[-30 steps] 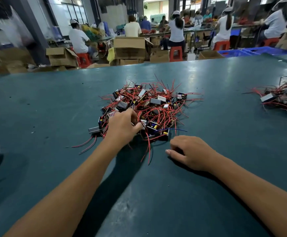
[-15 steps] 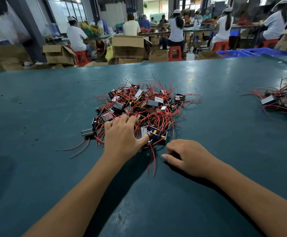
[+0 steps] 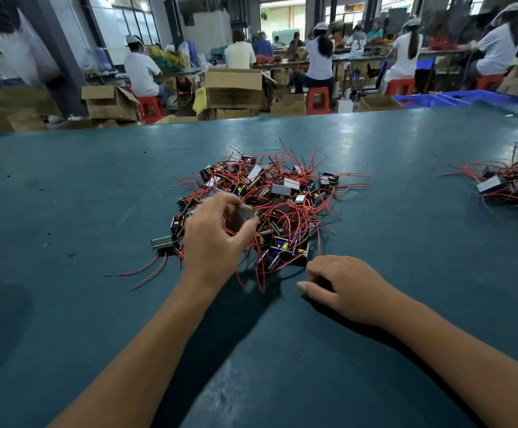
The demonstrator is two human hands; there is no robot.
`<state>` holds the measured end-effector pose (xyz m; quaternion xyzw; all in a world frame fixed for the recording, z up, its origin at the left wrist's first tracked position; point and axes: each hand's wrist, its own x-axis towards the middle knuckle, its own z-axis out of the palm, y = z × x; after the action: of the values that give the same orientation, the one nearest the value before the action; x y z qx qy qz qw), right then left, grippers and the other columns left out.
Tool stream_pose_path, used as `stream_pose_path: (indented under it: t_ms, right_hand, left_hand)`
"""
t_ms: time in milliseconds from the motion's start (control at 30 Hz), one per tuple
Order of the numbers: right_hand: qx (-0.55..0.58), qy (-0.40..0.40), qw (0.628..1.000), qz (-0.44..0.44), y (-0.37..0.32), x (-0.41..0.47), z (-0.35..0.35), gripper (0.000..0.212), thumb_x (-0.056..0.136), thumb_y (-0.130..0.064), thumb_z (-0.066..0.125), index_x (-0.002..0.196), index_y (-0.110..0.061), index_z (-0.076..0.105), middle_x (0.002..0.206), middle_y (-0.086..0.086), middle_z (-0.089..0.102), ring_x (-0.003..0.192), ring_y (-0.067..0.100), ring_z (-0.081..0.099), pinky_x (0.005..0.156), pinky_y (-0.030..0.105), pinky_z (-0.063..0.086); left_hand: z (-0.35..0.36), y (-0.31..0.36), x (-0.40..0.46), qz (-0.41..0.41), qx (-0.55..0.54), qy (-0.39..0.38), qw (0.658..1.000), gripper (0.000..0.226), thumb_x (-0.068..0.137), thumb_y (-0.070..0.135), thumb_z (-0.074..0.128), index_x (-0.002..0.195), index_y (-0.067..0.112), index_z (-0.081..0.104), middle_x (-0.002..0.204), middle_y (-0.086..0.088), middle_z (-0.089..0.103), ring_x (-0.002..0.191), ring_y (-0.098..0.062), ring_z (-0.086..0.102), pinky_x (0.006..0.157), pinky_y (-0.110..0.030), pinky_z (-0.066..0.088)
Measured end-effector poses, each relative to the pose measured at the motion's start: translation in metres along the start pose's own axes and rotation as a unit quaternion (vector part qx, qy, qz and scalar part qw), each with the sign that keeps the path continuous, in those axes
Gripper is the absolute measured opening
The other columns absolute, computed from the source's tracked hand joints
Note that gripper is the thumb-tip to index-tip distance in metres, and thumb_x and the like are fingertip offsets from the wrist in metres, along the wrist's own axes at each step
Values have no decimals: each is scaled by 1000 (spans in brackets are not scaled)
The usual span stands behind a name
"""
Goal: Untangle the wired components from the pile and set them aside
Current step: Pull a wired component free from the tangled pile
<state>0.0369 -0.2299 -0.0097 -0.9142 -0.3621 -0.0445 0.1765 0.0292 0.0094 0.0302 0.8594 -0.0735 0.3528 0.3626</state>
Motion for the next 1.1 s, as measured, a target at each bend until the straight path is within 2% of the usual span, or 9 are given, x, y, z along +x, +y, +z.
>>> stream_pose_path:
  t_ms: [300,433,533,633,700,767,933,1033,1100]
  right_hand:
    - [20,12,1000,1,-3,-1,-3,30,98,-49,47,78,-26,48,75,-10,51,71,11,49,67,34,44]
    - [91,80,993,15,-5,-1,-7,27,98,-40,55,75,-26,51,69,-11,53,64,8,50,63,29,44]
    - [204,170,961,73,-5,1,-15,25,98,-24,60,73,-24,57,59,-11,54,53,4,46,54,18,37]
    - [463,175,850,180,-7,5,-22,30,100,-21,57,71,-17,65,55,-3,56,47,10,44,44,15,33]
    - [587,130,769,217,-6,3,-28,34,96,-39,57,73,-16,68,57,6,55,45,13,44,38,17,29]
    - [640,60,739,202,-1,-2,-36,41,88,-54,59,79,-16,71,62,9,57,48,15,49,38,19,33]
    - [645,-98,746,132,-3,-13,-41,43,72,-52,82,92,-16,70,77,13,65,57,18,61,45,20,44]
    - [622,-58,769,138,-13,-11,-36,28,75,-40,79,85,-16,68,71,11,65,53,16,59,44,19,42]
    - [611,-26,775,159,-17,-8,-32,26,78,-37,75,84,-13,67,66,9,64,50,16,57,44,19,41]
  left_hand:
    - [-27,10,14,2,-307,147,940,24,90,25,72,105,30,54,90,11,63,81,-11,63,74,-33,55]
    - [-22,16,8,-39,-437,-19,898,33,81,25,79,109,23,61,102,-9,67,92,-30,66,84,-40,55]
    - [-13,19,-5,-75,-451,-187,869,34,76,21,82,107,22,67,101,-6,72,92,-23,69,83,-32,57]
    - [-4,22,-17,-99,-421,-302,850,31,79,12,81,105,16,65,98,1,70,88,-15,65,77,-25,54]
    - [-1,24,-20,-110,-417,-331,839,30,80,6,79,105,14,63,97,2,69,88,-12,64,78,-22,52]
    - [0,26,-20,-116,-409,-349,835,32,80,6,80,106,16,64,100,0,69,92,-14,65,86,-26,52]
    - [-1,26,-18,-129,-376,-367,841,35,81,7,80,112,17,66,104,-26,67,96,-21,64,93,-39,50]
    - [0,30,-19,-148,-378,-365,838,40,82,9,80,118,18,65,113,-21,65,102,-23,68,99,-42,53]
    - [3,35,-20,-193,-402,-325,834,44,80,11,80,121,14,63,114,-12,61,97,-21,70,87,-34,58]
